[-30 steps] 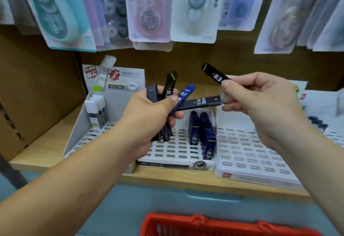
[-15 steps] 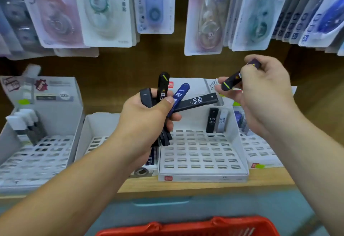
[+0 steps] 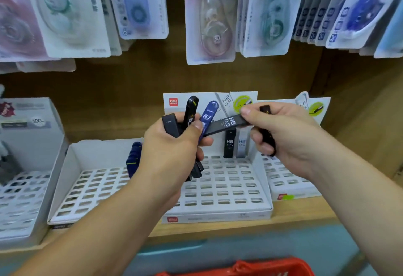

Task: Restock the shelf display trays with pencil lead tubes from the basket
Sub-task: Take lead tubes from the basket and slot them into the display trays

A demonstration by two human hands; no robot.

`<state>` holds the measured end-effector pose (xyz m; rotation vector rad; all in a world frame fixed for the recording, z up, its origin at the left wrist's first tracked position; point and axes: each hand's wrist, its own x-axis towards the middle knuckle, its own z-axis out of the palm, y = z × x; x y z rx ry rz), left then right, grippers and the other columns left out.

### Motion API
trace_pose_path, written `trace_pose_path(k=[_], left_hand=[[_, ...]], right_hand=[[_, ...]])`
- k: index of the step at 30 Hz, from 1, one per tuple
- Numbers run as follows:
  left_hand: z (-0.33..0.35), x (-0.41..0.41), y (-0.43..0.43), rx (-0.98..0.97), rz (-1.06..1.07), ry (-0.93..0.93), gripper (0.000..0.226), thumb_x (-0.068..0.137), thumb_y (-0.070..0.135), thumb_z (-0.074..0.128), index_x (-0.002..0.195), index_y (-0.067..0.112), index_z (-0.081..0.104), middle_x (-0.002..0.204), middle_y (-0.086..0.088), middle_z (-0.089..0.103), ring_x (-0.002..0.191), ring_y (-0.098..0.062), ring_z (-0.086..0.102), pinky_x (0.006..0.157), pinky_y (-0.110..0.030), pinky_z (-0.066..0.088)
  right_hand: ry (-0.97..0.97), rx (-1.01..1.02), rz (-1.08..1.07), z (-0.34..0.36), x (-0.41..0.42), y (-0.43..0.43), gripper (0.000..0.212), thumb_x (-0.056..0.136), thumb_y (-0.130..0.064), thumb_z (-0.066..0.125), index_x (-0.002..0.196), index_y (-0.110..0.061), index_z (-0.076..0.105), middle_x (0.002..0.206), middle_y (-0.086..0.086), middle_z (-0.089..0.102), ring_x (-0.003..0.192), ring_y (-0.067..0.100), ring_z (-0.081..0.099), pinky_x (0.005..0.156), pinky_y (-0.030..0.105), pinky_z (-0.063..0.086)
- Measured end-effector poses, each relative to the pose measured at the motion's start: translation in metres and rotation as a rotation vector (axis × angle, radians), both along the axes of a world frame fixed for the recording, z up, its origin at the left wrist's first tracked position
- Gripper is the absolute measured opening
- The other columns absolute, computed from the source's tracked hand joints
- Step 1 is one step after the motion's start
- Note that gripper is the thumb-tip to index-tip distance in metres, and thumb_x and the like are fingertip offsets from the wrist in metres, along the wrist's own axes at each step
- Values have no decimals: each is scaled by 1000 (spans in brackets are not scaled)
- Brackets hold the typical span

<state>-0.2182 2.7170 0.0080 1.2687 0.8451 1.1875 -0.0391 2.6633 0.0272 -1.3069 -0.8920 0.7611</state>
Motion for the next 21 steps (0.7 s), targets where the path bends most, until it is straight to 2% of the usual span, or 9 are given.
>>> trace_pose_path(k=[2,5,8,11,13,17,21], left_hand=[[-4,4,-2,9,-12,30,7,102,20,66,105,25,70,76,-5,78,64,-17,62,63,-34,54],[-12,9,-2,-5,4,88,9,102,20,66,100,27,72,72,-3,77,57,-13,60,58,-28,53],[-18,8,2,-43,-3,117,10,101,18,67,101,26,73,74,-5,77,55,-13,59,55,-24,54],[-27,4,6,-105,-45,161,10,100,14,67,101,20,74,77,-9,77,58,-17,59,57,-29,53],[-34,3,7,-152,-82,168,10,100,9,66,101,15,74,76,-11,76,60,-19,57,59,-31,50],[-41,4,7,-152,-93,202,12,100,10,66,96,17,75,73,-8,74,58,-20,55,66,-35,48],[-41,3,8,-158,-111,185,12,100,10,66,98,16,75,74,-9,74,61,-22,55,68,-36,48]], right_hand=[[-67,36,-141,-1,3,5,8,98,-17,71,94,-11,74,57,6,56,40,12,45,40,23,29],[-374,98,-326,2,9,8,11,100,-21,68,91,-20,74,62,2,66,46,10,62,46,22,40],[-530,81,-297,10,14,3,9,100,-18,66,92,-18,70,72,2,72,54,12,72,45,20,44],[-606,-48,-174,11,15,0,7,99,-16,68,92,-15,71,79,8,75,60,13,75,49,32,54],[-631,-104,-104,7,13,0,4,97,-14,72,93,-13,72,78,11,76,55,13,73,50,35,58],[-637,-109,-62,-1,11,4,10,90,-2,77,97,-7,72,78,12,75,43,4,64,41,20,48],[-602,-85,-34,-8,9,9,14,92,0,73,98,-13,73,80,7,75,51,5,68,45,21,52]])
